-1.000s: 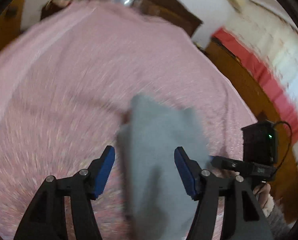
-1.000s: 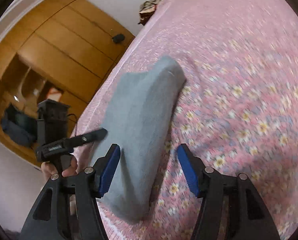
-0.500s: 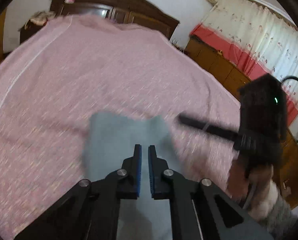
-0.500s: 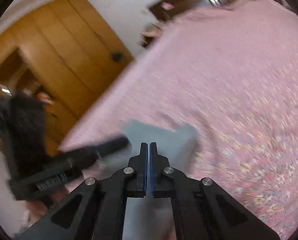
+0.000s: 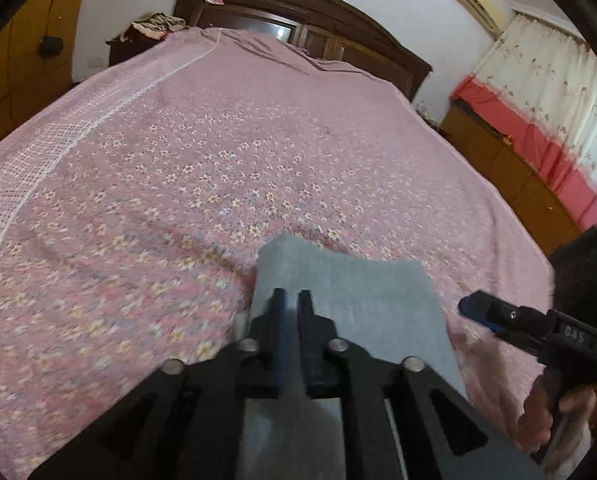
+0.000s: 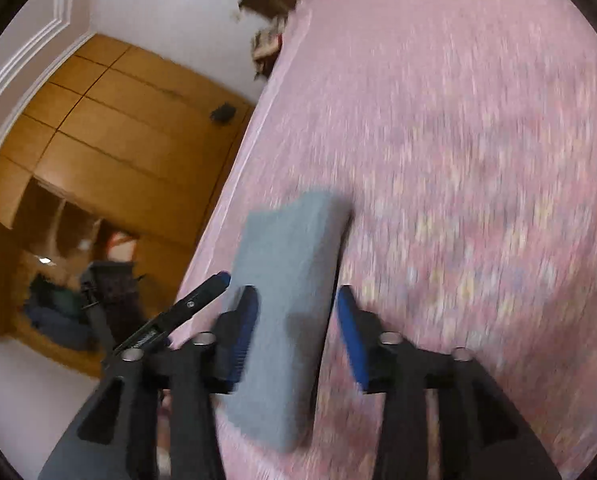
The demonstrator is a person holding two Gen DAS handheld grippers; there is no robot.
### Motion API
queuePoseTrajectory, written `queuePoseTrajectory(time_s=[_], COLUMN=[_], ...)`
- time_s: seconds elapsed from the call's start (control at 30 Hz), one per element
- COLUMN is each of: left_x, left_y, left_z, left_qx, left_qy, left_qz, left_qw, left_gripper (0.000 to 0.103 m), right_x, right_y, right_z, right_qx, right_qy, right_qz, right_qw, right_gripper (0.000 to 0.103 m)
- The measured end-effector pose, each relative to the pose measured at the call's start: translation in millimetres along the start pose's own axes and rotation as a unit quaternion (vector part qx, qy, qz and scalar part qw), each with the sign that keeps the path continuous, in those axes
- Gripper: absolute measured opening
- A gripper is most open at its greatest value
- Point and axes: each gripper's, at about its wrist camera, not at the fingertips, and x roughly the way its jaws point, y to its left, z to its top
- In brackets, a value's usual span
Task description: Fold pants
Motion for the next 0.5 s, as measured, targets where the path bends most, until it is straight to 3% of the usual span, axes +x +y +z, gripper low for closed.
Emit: queuePoseTrajectory(time_s=[0.1,0.13,0.27,0.33,0.4,0.5], left_x=[-17.2,-21.9,-23.7,-18.4,-16.3,-5.3], left_y=[15.0,23.4,46.8,56.0,60.3,62.9], left_z=[-9.2,-15.1,-21.4,-25.7,-28.0,-21.4], left_qx=[0.006,0.008,0.001,-0.015,-0.02,-0.033], left_qy=[0.044,0.062,0.085,0.113,0.116,0.123], left_qz=[-0.085,-0.11,-0.1,-0.149,-0.166,-0.184], left_qw=[0.9954,0.992,0.9913,0.9822,0.9791,0.9746], left_gripper=[0.055,0.057,0.061,0.061,0.061,0.063], right_x=[6.7,10.4,28.3,35.8,43.3,57.2], right_y=[0.1,-1.3,-6.8,-1.7,4.2,14.3], right_z=[-7.6,-9.9,-11.9,-7.9,-6.7,-0.2], right_qx=[-0.016,-0.018,-0.009,-0.026,-0.037,-0.054], right_qy=[0.028,0.032,0.045,0.048,0.057,0.058], right_qz=[-0.016,-0.023,0.001,-0.008,-0.026,-0.009], right_qw=[0.999,0.999,0.999,0.998,0.997,0.997], right_gripper=[0.048,0.048,0.048,0.051,0.052,0.053])
